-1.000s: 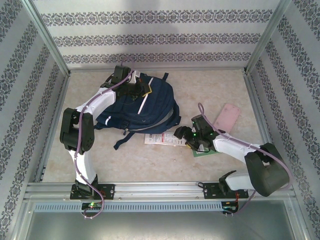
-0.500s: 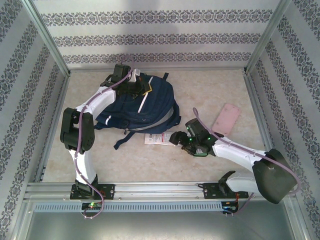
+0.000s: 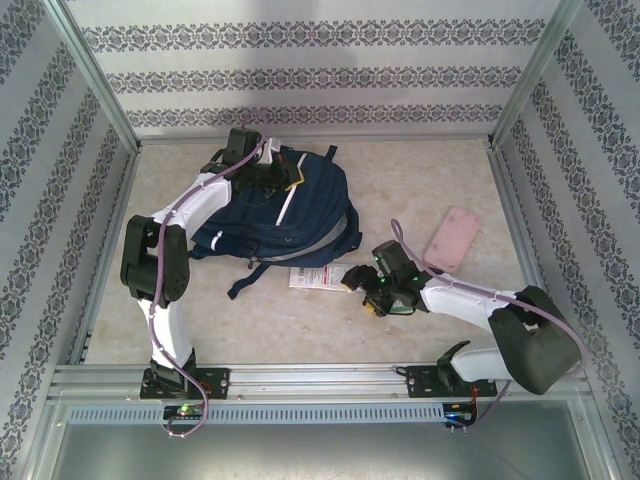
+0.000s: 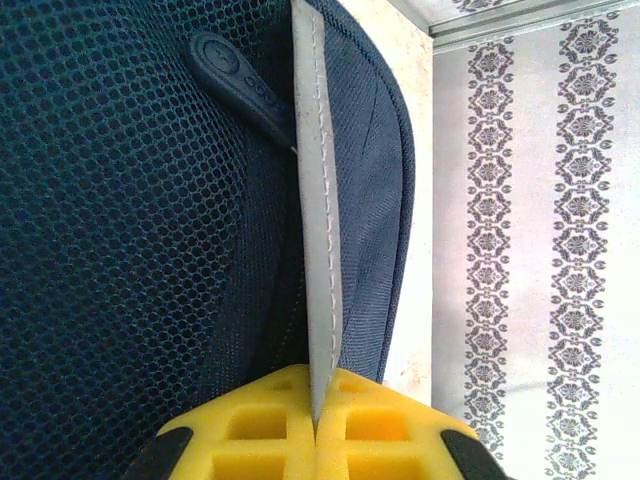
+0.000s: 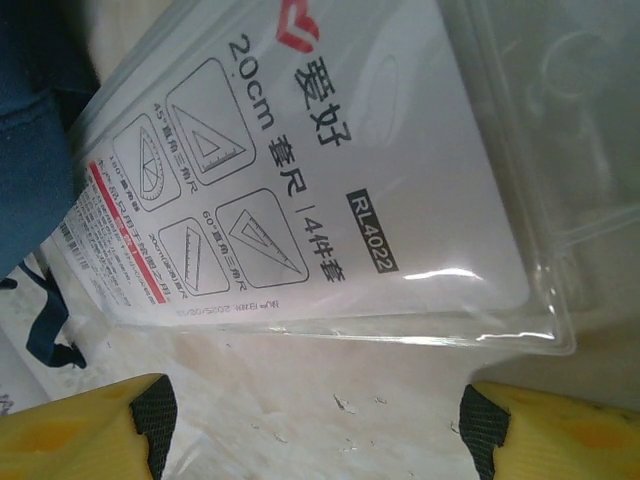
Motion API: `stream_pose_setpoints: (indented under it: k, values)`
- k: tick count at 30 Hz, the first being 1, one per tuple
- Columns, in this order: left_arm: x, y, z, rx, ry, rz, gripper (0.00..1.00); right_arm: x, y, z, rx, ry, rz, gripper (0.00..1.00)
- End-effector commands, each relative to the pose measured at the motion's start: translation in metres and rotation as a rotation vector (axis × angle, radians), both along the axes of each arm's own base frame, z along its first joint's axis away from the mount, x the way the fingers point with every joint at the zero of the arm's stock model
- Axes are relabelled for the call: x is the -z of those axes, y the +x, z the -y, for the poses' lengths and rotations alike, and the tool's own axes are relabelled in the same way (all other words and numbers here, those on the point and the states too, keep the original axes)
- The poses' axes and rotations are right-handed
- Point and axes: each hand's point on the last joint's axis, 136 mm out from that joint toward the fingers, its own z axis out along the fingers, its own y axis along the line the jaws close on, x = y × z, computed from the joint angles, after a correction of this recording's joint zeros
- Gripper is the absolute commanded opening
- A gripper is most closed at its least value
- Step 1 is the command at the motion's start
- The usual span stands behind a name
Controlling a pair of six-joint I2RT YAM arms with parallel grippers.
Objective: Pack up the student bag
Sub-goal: Pick up the loose stationery at the center of the table.
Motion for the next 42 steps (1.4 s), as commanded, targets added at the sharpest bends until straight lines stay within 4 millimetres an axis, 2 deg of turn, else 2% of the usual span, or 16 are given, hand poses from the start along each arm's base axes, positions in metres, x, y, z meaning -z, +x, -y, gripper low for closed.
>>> stream_pose_setpoints:
  k: [1, 7, 16, 31, 36, 39, 42]
  values:
    - [-0.026, 0.005, 0.009, 0.038, -0.038, 0.090, 0.00, 0.001, 0.035, -0.001, 0.066, 0.017, 0.097, 0.77]
    - [-0.025, 0.006, 0.009, 0.042, -0.040, 0.088, 0.00, -0.015, 0.056, 0.000, 0.099, 0.042, 0.139, 0.76]
    - [-0.023, 0.003, 0.010, 0.057, -0.040, 0.081, 0.00, -0.023, 0.077, 0.004, 0.107, 0.056, 0.160, 0.75]
    - [-0.028, 0.000, 0.011, 0.066, -0.042, 0.087, 0.00, -0.048, 0.095, -0.004, 0.042, 0.075, 0.269, 0.75]
    - [-0.028, -0.001, 0.011, 0.066, -0.042, 0.086, 0.00, -0.044, 0.101, -0.008, 0.028, 0.100, 0.309, 0.75]
    - [-0.028, -0.001, 0.011, 0.064, -0.042, 0.085, 0.00, -0.036, 0.101, -0.011, 0.037, 0.120, 0.306, 0.69]
    - [-0.028, -0.001, 0.011, 0.064, -0.045, 0.082, 0.00, -0.028, 0.102, -0.010, 0.050, 0.119, 0.297, 0.57]
